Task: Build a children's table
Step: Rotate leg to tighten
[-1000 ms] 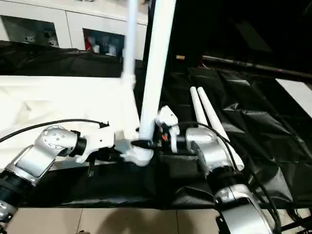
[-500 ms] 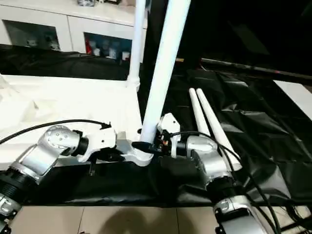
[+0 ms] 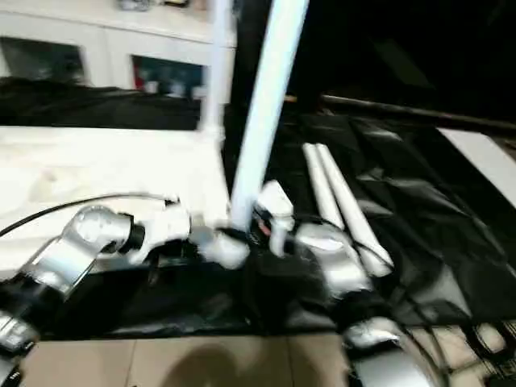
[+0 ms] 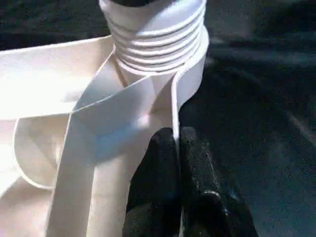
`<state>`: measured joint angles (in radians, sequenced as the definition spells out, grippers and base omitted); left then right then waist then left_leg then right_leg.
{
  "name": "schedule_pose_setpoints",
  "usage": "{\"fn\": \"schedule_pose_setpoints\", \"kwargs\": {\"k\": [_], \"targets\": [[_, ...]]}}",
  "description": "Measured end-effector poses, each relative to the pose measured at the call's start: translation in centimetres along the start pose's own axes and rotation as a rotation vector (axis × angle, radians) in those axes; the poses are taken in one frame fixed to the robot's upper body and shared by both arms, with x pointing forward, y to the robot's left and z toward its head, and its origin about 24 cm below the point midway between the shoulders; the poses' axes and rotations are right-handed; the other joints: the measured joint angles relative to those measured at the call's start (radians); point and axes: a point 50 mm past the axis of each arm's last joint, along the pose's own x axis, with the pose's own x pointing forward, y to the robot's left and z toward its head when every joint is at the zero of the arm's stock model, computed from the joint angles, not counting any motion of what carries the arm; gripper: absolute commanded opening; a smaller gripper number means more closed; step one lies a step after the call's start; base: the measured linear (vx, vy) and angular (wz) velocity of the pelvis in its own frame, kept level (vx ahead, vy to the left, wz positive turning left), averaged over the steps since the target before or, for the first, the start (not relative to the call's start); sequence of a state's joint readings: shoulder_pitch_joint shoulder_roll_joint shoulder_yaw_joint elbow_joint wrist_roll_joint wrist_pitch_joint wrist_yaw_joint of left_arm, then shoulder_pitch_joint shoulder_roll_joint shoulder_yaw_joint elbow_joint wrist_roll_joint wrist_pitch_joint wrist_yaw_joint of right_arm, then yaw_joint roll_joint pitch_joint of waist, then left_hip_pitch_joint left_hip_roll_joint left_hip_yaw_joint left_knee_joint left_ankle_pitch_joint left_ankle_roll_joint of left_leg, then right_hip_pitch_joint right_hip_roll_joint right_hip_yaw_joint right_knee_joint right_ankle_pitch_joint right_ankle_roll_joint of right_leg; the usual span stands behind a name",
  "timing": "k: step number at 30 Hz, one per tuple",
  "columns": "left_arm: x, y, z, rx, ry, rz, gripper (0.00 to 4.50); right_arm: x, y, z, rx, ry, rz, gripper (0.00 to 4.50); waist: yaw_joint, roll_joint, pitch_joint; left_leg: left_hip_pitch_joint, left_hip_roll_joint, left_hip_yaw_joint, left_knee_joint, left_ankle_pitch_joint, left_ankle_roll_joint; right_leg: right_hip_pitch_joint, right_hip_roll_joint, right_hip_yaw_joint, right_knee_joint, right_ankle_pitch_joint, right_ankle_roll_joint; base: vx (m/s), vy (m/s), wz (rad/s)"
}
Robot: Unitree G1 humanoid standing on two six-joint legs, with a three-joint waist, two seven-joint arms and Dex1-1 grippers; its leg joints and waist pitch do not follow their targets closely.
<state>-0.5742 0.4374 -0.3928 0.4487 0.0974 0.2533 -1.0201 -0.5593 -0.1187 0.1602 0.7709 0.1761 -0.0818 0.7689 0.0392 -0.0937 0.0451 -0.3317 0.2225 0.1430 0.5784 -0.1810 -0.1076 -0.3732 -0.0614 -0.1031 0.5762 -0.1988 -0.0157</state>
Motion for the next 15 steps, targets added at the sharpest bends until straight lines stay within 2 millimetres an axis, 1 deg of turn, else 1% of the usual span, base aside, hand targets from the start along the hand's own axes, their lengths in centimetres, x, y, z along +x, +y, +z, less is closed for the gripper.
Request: {"fn": "schedule_pose_setpoints", "kwargs": {"k": [1, 2, 4, 5, 6, 7, 8, 9, 10, 11, 12, 13, 14, 15], "targets": [[0.4, 0.1, 0.1, -0.021, 0.003, 0.026, 0.0, 0.2, -0.2, 0.0, 0.01, 0.001, -0.048, 1.91, -0.005, 0.004, 0.002, 0.0, 0.001, -0.006, -0.001, 0.0, 0.0, 0.01, -0.002, -0.011, -0.009, 0.0, 0.0, -0.032, 0.05, -0.16], [0.7, 0.2, 0.4, -0.032, 0.003, 0.046, 0.0, 0.3, -0.4, 0.1, 0.011, 0.002, -0.081, 1.91, -0.009, 0.007, 0.004, 0.0, 0.001, -0.009, -0.003, 0.0, 0.0, 0.013, -0.005, -0.02, -0.017, 0.0, 0.0, 0.0, 0.0, 0.0], [1.7, 0.4, 0.8, -0.098, 0.005, 0.126, 0.0, 1.0, -0.9, 0.0, 0.05, -0.001, -0.213, 1.91, -0.016, 0.012, 0.007, 0.001, -0.001, -0.009, -0.004, 0.0, 0.0, 0.014, -0.015, -0.033, -0.021, 0.0, -0.001, 0.0, 0.0, 0.0], [2.3, 0.3, 1.2, -0.126, -0.003, 0.152, 0.0, 1.4, -1.0, 0.3, 0.06, -0.005, -0.256, 1.91, -0.02, 0.016, 0.01, 0.002, 0.0, -0.009, -0.004, -0.001, 0.002, 0.017, -0.018, -0.04, -0.023, -0.001, -0.001, 0.0, 0.0, 0.0], [3.1, 0.3, 1.6, -0.168, 0.001, 0.204, 0.0, 2.1, -1.2, 0.3, 0.101, -0.001, -0.349, 1.91, -0.025, 0.021, 0.015, 0.003, 0.001, -0.007, -0.008, -0.002, 0.002, 0.024, -0.024, -0.052, -0.022, -0.003, -0.005, 0.0, 0.0, 0.0], [3.6, 0.1, 2.0, -0.189, 0.01, 0.226, 0.0, 2.5, -1.4, 0.5, 0.121, 0.006, -0.409, 1.91, -0.012, 0.019, 0.016, 0.001, 0.003, 0.004, -0.014, -0.002, 0.002, 0.022, -0.029, -0.048, 0.03, -0.035, -0.017, -0.092, -0.029, 0.11], [4.3, -0.2, 2.6, -0.195, 0.018, 0.249, 0.0, 2.4, -1.8, 0.5, 0.137, 0.005, -0.465, 1.91, 0.007, 0.008, 0.015, -0.001, 0.006, 0.033, -0.013, -0.002, 0.002, 0.024, -0.032, -0.023, 0.105, -0.068, -0.025, -0.023, -0.098, 0.21], [4.6, -0.3, 3.2, -0.198, 0.007, 0.272, 0.0, 2.5, -2.0, 0.8, 0.142, 0.003, -0.496, 1.91, 0.031, -0.029, 0.003, 0.001, 0.004, 0.071, -0.01, -0.003, 0.002, 0.024, -0.031, 0.037, 0.15, -0.114, 0.017, -0.023, -0.098, 0.21], [4.5, -0.4, 3.6, -0.207, 0.003, 0.288, 0.0, 3.0, -1.9, 1.3, 0.143, -0.002, -0.512, 1.91, 0.038, -0.035, -0.002, -0.003, 0.002, 0.063, 0.011, -0.021, 0.005, 0.004, -0.032, 0.042, 0.154, -0.122, 0.012, 0.072, -0.145, -0.11], [4.7, -0.6, 3.8, -0.218, 0.008, 0.296, 0.0, 3.3, -1.8, 1.4, 0.148, 0.004, -0.53, 1.91, 0.054, -0.028, -0.006, -0.012, -0.001, 0.033, 0.036, -0.034, 0.021, 0.001, -0.031, 0.032, 0.151, -0.122, 0.012, 0.025, -0.077, -0.23], [4.9, -0.9, 3.9, -0.231, 0.009, 0.297, 0.0, 3.5, -1.8, 1.4, 0.153, 0.005, -0.545, 1.91, 0.064, -0.008, -0.016, -0.016, -0.008, 0.005, 0.039, -0.033, 0.018, 0.001, -0.025, 0.015, 0.144, -0.12, 0.011, 0.102, -0.09, -0.37], [4.9, -1.2, 4.1, -0.243, 0.011, 0.312, 0.0, 3.7, -1.8, 1.8, 0.159, -0.004, -0.559, 1.91, 0.064, -0.006, -0.023, -0.016, -0.012, -0.002, 0.02, -0.011, -0.017, -0.004, -0.018, 0.01, 0.137, -0.101, -0.001, 0.076, -0.042, -0.08], [4.9, -1.2, 4.3, -0.245, 0.013, 0.321, 0.0, 3.9, -1.8, 1.8, 0.164, -0.001, -0.565, 1.91, 0.062, -0.011, -0.023, -0.019, -0.008, -0.002, 0.016, -0.009, -0.021, -0.006, -0.012, 0.011, 0.134, -0.096, -0.005, 0.08, -0.075, -0.03], [4.8, -1.2, 4.3, -0.25, 0.022, 0.329, 0.0, 4.1, -1.6, 1.8, 0.175, 0.006, -0.569, 1.91, 0.058, -0.012, -0.022, -0.019, -0.001, 0.001, 0.009, -0.006, -0.026, -0.007, -0.005, 0.011, 0.126, -0.09, -0.012, 0.002, -0.062, 0.11]]}}
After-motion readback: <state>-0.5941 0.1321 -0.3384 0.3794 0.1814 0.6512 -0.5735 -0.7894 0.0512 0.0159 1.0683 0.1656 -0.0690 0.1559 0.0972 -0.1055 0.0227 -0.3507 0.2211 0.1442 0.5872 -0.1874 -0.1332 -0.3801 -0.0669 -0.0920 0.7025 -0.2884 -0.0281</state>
